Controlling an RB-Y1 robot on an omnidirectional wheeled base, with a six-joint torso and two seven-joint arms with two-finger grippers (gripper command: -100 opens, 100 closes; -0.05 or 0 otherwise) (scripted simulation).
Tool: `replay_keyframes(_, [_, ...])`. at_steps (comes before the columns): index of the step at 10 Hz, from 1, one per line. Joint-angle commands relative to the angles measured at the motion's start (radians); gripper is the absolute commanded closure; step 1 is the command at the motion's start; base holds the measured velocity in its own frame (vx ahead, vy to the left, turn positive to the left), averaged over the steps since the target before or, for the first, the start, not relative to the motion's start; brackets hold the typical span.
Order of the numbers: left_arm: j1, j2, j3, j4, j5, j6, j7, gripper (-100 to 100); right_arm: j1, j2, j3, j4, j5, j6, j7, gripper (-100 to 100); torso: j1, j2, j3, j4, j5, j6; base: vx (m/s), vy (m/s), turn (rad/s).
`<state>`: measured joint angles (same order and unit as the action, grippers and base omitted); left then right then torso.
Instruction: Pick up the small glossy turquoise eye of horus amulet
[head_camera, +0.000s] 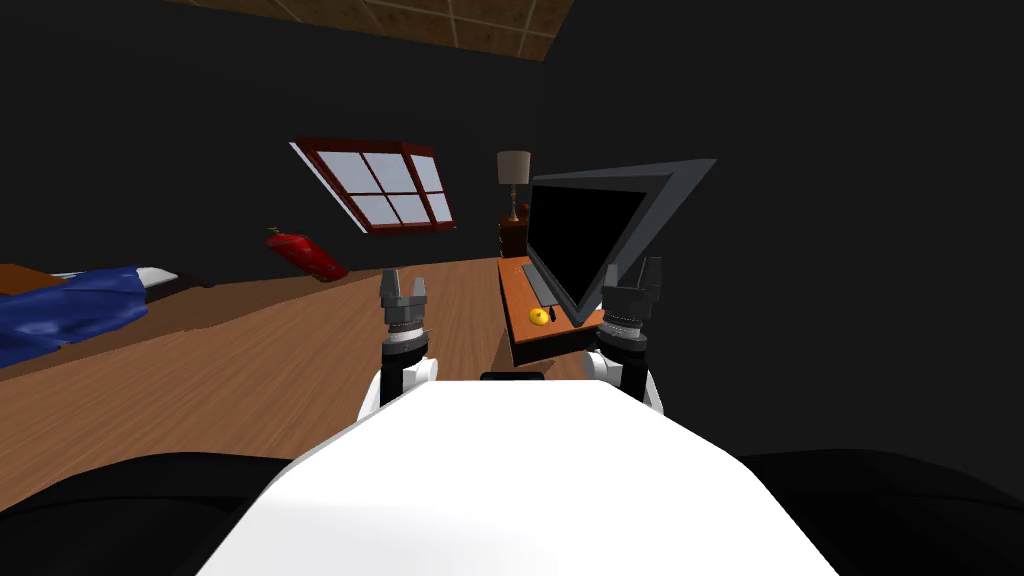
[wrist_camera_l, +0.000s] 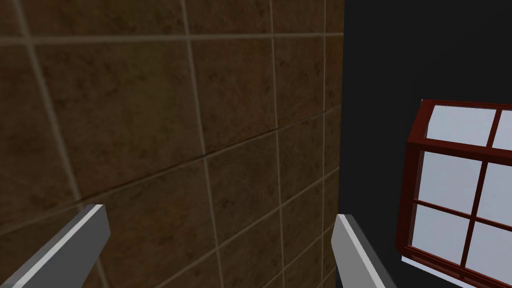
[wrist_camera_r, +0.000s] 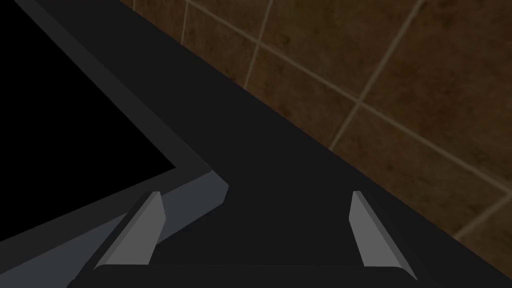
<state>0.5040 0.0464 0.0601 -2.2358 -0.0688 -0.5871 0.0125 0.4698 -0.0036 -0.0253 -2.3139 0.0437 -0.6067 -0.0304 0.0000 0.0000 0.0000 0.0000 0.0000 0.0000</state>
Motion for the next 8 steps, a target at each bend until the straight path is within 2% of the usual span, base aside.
replay_keyframes(1, [0.000, 0.000, 0.000, 0.000, 0.000, 0.000, 0.000, 0, 0.018, -0.042, -0.014, 0.030, -0.001, 0.002, 0.007, -100, 0.000, 0.000, 0.000, 0.000, 0.000, 0.000, -0.024, 0.034, 0.027])
replay_keyframes(5, [0.000, 0.000, 0.000, 0.000, 0.000, 0.000, 0.000, 0, 0.078, -0.121, -0.056, 0.129, -0.004, 0.008, 0.028, -100, 0.004, 0.005, 0.003, 0.001, 0.001, 0.000, -0.070, 0.069, 0.047])
replay_keyframes(6, [0.000, 0.000, 0.000, 0.000, 0.000, 0.000, 0.000, 0, 0.078, -0.121, -0.056, 0.138, -0.004, 0.008, 0.028, -100, 0.004, 0.005, 0.003, 0.001, 0.001, 0.000, -0.040, 0.048, 0.025])
replay_keyframes(8, [0.000, 0.000, 0.000, 0.000, 0.000, 0.000, 0.000, 0, 0.117, -0.159, -0.082, 0.199, -0.005, 0.011, 0.042, -100, 0.004, 0.003, 0.002, 0.001, 0.001, 0.000, -0.036, 0.068, 0.087])
